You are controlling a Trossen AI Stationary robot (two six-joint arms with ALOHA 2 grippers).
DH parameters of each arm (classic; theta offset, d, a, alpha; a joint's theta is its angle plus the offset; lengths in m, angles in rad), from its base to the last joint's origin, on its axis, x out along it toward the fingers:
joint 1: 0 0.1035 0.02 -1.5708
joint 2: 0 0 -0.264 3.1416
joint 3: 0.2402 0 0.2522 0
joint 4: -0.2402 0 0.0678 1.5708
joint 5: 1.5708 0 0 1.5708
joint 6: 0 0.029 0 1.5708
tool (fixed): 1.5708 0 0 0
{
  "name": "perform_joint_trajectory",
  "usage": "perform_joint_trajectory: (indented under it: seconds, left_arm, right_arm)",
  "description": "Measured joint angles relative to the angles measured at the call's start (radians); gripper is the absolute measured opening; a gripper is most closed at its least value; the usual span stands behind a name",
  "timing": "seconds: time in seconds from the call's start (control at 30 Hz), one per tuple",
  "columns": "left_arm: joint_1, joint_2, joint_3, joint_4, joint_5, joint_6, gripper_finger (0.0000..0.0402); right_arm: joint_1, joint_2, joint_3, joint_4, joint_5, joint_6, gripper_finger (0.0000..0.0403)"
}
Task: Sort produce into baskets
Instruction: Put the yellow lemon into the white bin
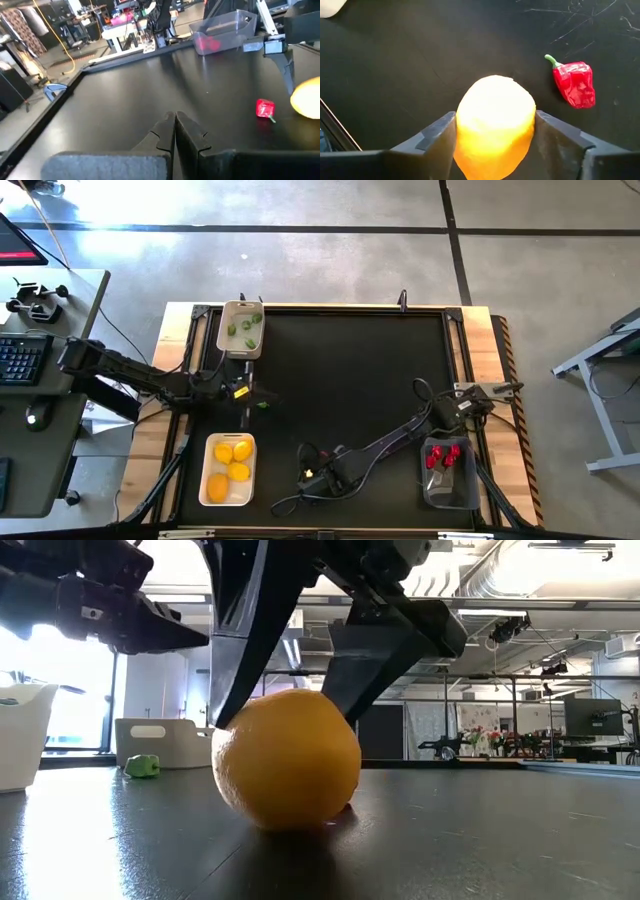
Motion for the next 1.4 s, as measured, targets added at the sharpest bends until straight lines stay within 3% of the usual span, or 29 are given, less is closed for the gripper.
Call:
perform_joint_trajectory:
  seconds: [0.23, 0.47, 0.8, 0.9, 1.07, 1.23, 1.4]
  left_arm:
    - [-0.06, -0.017, 0.0, -0.011, -0.001, -0.009, 0.0]
    - [-0.131, -0.14, 0.0, -0.099, -0.05, -0.034, 0.0]
    - [-0.214, -0.367, 0.0, -0.303, -0.111, -0.034, 0.0]
    - [-0.23, -0.429, 0.0, -0.334, -0.112, -0.027, 0.0]
    - [-0.244, -0.544, 0.0, -0.379, -0.114, -0.01, 0.0]
    - [-0.245, -0.65, 0.001, -0.454, -0.115, -0.014, 0.0]
    - [-0.245, -0.738, 0.0, -0.519, -0.131, -0.018, 0.0]
  right_arm:
    - [0.001, 0.002, 0.013, 0.019, 0.017, -0.086, 0.0148]
    - [-0.001, 0.003, 0.125, 0.046, 0.131, -0.251, 0.0147]
    - [-0.076, 0.013, 0.137, 0.437, 0.155, -0.651, 0.0147]
    - [-0.1, 0.021, 0.137, 0.548, 0.11, -0.794, 0.0147]
    - [-0.143, 0.05, 0.138, 0.688, -0.049, -0.957, 0.0147]
    - [-0.178, 0.097, 0.137, 0.827, -0.195, -1.006, 0.0147]
    - [-0.188, 0.134, 0.137, 0.897, -0.264, -1.005, 0.0147]
